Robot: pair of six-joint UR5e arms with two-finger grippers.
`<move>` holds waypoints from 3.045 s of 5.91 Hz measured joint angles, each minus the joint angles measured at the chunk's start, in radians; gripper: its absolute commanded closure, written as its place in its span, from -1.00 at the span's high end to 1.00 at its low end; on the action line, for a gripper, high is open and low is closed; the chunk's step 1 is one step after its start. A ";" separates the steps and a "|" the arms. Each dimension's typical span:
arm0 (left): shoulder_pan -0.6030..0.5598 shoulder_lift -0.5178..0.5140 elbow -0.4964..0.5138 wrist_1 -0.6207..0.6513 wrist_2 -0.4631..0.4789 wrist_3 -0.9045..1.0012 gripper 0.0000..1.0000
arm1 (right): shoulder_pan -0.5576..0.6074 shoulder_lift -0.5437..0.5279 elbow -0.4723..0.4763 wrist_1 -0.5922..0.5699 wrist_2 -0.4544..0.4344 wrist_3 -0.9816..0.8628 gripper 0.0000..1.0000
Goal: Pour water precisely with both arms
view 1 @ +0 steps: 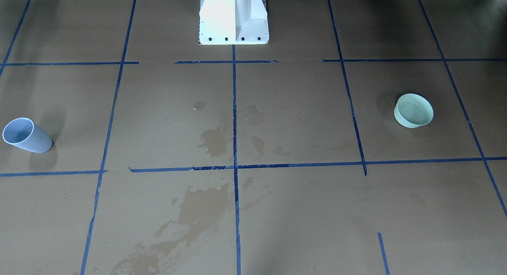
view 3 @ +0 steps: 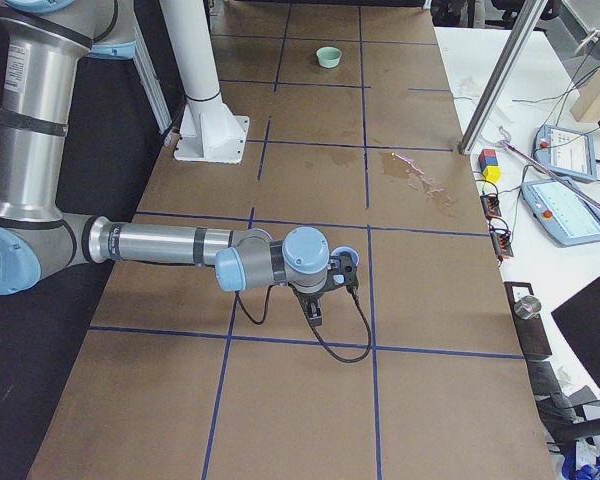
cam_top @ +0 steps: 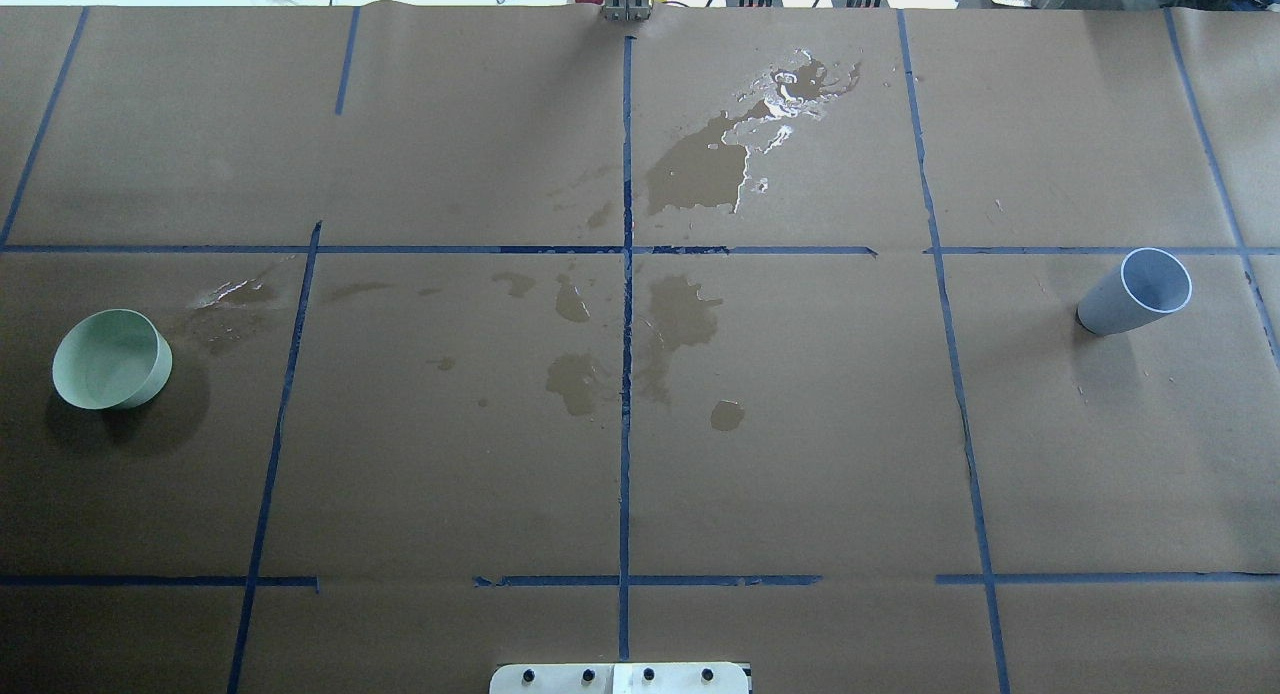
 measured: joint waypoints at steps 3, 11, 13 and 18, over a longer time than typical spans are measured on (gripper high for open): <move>0.084 -0.003 0.007 -0.064 -0.044 -0.003 1.00 | -0.005 0.001 0.003 0.003 0.000 -0.001 1.00; 0.465 -0.163 0.346 -0.615 -0.006 -0.638 -0.25 | -0.007 0.000 0.011 0.034 -0.001 -0.003 1.00; 0.480 -0.165 0.353 -0.621 -0.005 -0.635 -1.00 | -0.009 0.000 0.011 0.037 -0.001 -0.002 1.00; 0.550 -0.331 0.268 -0.613 -0.014 -0.780 -1.00 | -0.010 0.000 0.010 0.037 -0.001 -0.002 1.00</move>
